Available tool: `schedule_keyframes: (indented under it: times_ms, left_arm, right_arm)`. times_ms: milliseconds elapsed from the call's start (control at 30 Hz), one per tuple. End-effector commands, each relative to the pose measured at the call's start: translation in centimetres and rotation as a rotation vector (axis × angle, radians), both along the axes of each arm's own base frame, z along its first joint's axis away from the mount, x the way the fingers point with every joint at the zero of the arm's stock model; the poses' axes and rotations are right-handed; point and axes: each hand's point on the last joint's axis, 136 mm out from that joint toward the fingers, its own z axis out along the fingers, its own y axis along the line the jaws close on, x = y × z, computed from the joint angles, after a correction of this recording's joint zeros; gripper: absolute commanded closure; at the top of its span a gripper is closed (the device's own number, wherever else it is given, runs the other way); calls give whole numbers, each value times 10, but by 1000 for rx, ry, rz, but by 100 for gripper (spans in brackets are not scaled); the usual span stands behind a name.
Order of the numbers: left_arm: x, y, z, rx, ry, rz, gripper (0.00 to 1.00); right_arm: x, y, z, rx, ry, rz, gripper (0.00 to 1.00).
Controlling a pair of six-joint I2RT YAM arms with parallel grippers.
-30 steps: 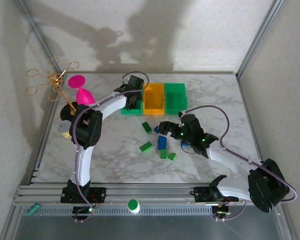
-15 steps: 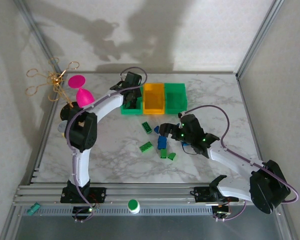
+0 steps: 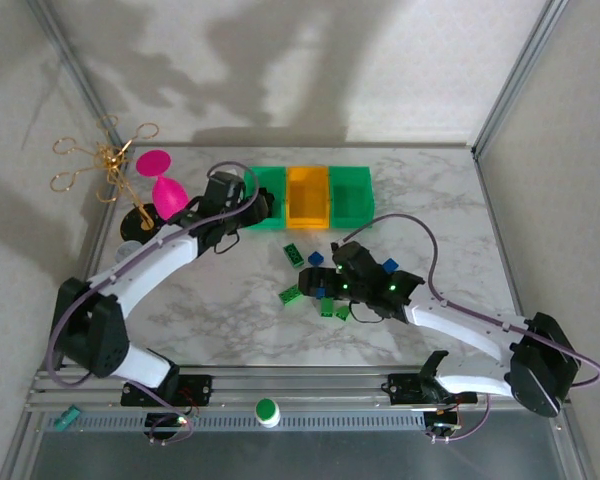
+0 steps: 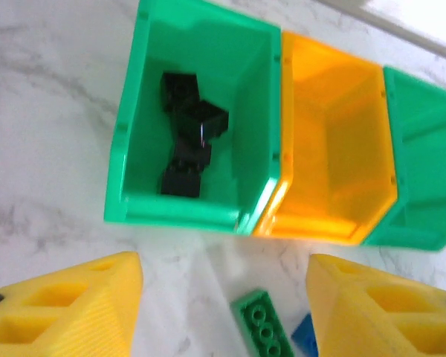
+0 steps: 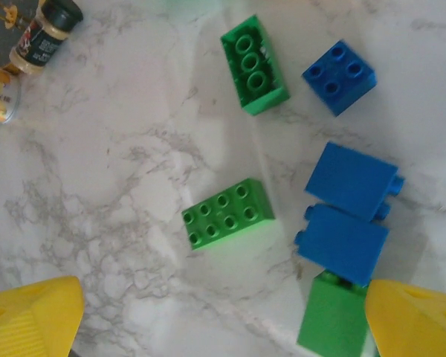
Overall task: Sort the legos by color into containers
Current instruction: Move the lego to the center of the table.
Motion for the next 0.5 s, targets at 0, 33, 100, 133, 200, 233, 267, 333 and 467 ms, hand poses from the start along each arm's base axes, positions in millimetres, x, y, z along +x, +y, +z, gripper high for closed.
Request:
schedule_keyframes:
  times_ms: [0, 33, 100, 133, 200, 233, 267, 333, 467]
  left_arm:
    - [-29, -6, 9, -56, -1, -80, 31]
    - [-37, -5, 9, -67, 0, -94, 29]
    - [-51, -2, 8, -78, 0, -106, 24]
    - [-58, 0, 7, -81, 0, -112, 22]
    - [-70, 4, 4, -79, 10, -124, 18]
    - [-75, 6, 1, -71, 20, -125, 17]
    - [-79, 8, -1, -67, 26, -129, 15]
    - [-87, 10, -4, -65, 32, -140, 12]
    - [-96, 17, -6, -69, 26, -124, 6]
  right_arm:
    - [-9, 18, -2, -8, 48, -39, 6]
    - [-13, 26, -5, -9, 62, -30, 7]
    - [-17, 37, -13, -22, 85, -32, 10]
    - [-20, 43, -19, -25, 91, -28, 12]
    - [-23, 54, -27, -22, 109, -25, 14]
    - [-25, 59, -31, -22, 117, -18, 16]
    - [-25, 63, -36, -32, 125, -15, 17]
    - [-25, 69, -45, -55, 133, -21, 18]
    - [-17, 74, -58, -78, 134, -61, 19]
